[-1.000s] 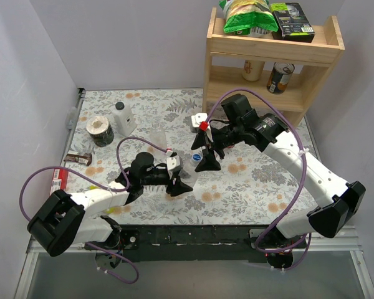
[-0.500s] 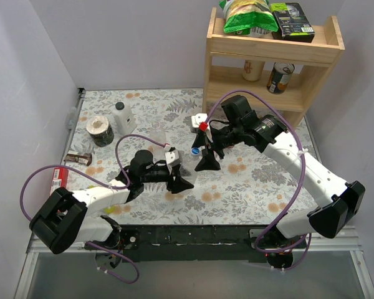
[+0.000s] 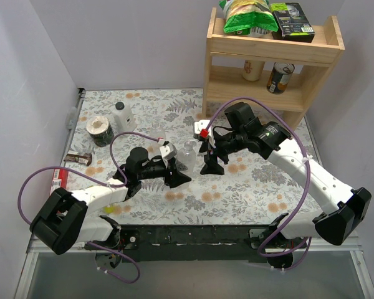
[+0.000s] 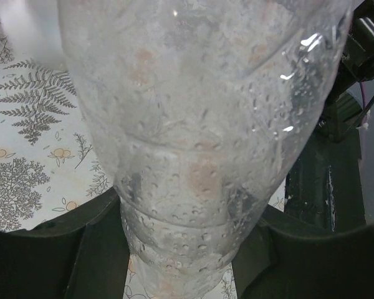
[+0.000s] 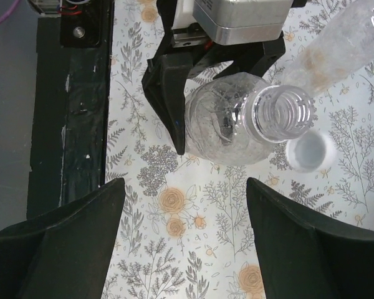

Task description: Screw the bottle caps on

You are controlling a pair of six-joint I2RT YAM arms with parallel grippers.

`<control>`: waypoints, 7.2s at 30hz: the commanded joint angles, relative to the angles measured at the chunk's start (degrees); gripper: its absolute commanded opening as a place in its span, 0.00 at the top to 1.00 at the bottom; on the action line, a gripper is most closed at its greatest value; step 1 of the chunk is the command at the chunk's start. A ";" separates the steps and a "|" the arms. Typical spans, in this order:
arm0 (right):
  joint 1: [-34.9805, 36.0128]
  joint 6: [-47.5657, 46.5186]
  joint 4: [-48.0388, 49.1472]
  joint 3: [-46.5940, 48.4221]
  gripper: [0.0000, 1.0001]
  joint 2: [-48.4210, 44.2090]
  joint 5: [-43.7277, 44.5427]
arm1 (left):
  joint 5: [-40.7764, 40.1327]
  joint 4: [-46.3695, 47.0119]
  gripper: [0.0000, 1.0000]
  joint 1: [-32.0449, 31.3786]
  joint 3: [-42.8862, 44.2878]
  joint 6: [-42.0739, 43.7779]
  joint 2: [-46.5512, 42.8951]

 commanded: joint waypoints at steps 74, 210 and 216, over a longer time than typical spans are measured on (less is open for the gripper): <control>-2.27 -12.67 36.73 5.70 0.60 45.76 6.09 | -20.20 -41.66 1.00 21.89 15.26 3.98 -30.04; 4.84 -19.70 -7.66 14.93 0.71 10.43 -6.56 | 14.61 -37.97 1.00 7.57 6.38 36.06 -10.79; 5.63 -21.01 -8.45 15.11 0.70 11.48 -6.92 | 13.91 -36.04 1.00 6.95 6.03 34.39 -13.08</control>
